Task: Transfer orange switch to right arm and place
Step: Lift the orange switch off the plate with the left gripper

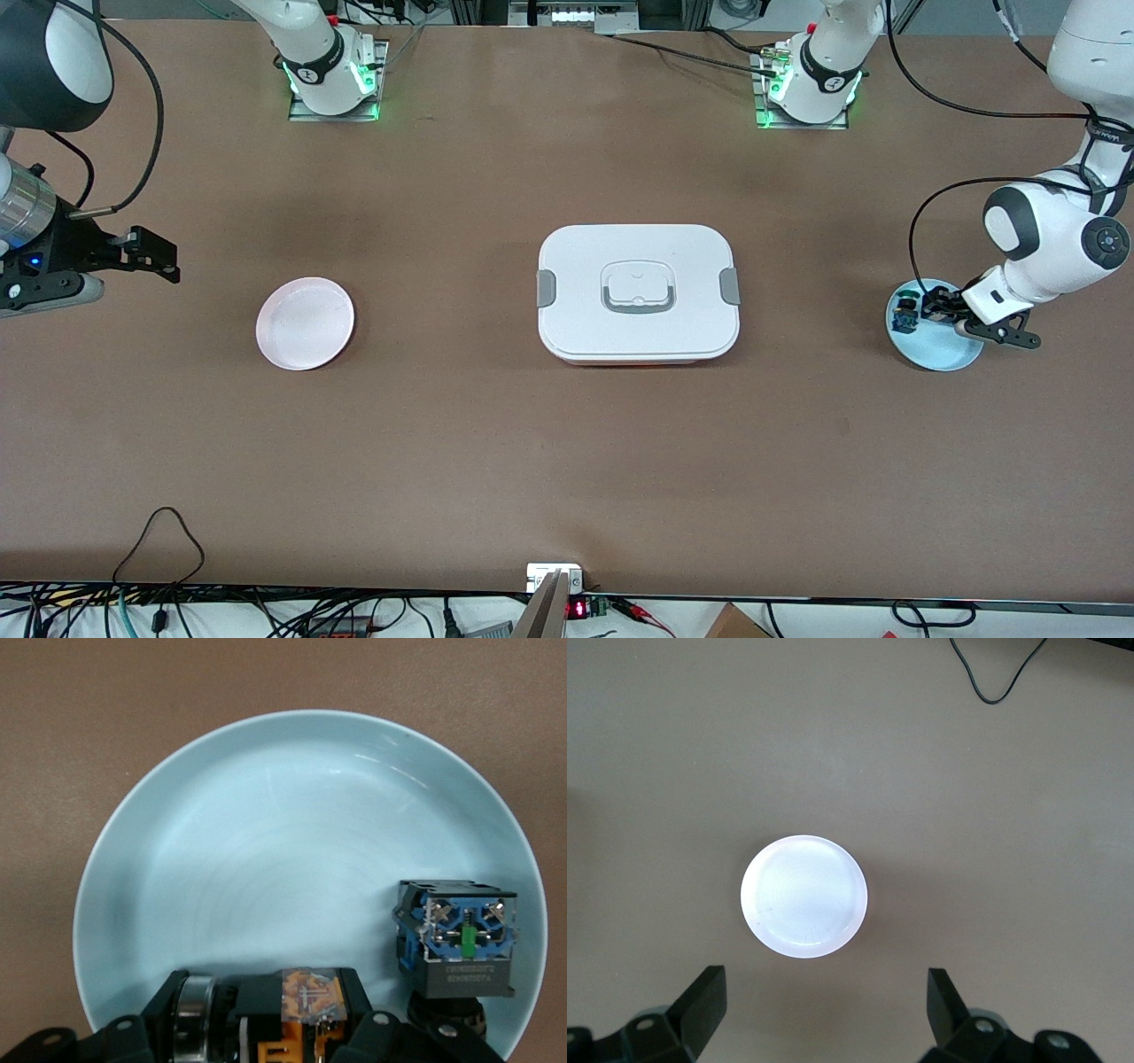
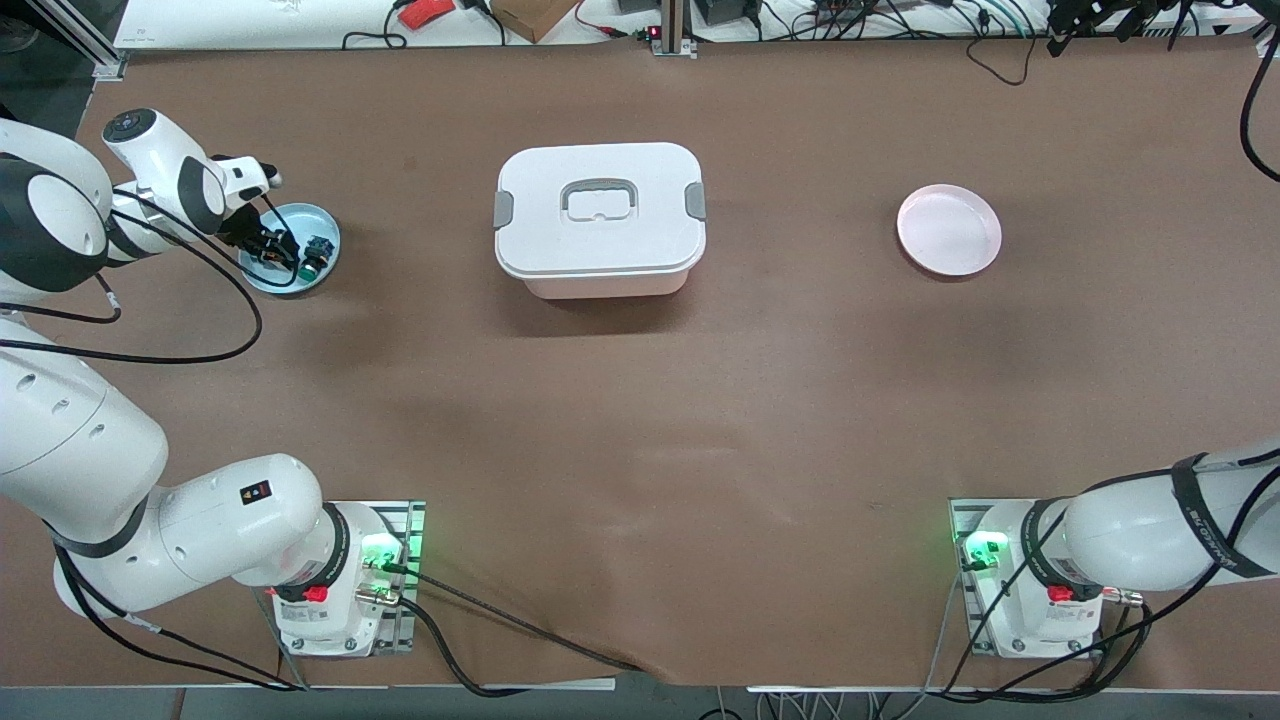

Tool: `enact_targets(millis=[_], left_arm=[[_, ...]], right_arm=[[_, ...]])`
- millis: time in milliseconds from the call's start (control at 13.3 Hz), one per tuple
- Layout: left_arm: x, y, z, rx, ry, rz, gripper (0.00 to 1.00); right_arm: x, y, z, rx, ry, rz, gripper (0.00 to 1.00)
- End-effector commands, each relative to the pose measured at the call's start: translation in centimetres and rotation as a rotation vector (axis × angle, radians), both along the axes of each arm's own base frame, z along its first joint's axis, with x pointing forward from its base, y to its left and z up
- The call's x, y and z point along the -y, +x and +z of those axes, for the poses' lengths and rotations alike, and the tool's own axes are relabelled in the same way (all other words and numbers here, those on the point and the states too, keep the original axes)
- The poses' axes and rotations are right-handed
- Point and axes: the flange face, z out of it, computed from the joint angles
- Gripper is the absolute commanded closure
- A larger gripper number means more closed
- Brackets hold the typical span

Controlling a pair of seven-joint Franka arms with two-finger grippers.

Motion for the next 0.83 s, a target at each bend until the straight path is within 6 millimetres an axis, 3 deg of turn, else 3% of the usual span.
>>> enact_targets(millis=[0,300,526,751], left_arm=[[0.4,0.5,1.8,0.007,0.005,-0.028,0.93],[2.1,2.0,6.0,0.061,0.027,-0.054,1.0],[1.9,2.7,8.8,0.108,0.045,-0.052,1.0],[1.1,4.6,11.6,0.132,0.055,-0.051,1.0]], right_arm=[[-0.1,0.1,0.6,0.008,-0.003,0.005,0.0],[0.0,0.2,0.7,0.015,-0.007,0.005,0.0],[0.0,0.3,0.7,0.016,-0.006,0.005,0.0],[0.0,0.3,0.7,0.019,-0.006,0.005,0.0]])
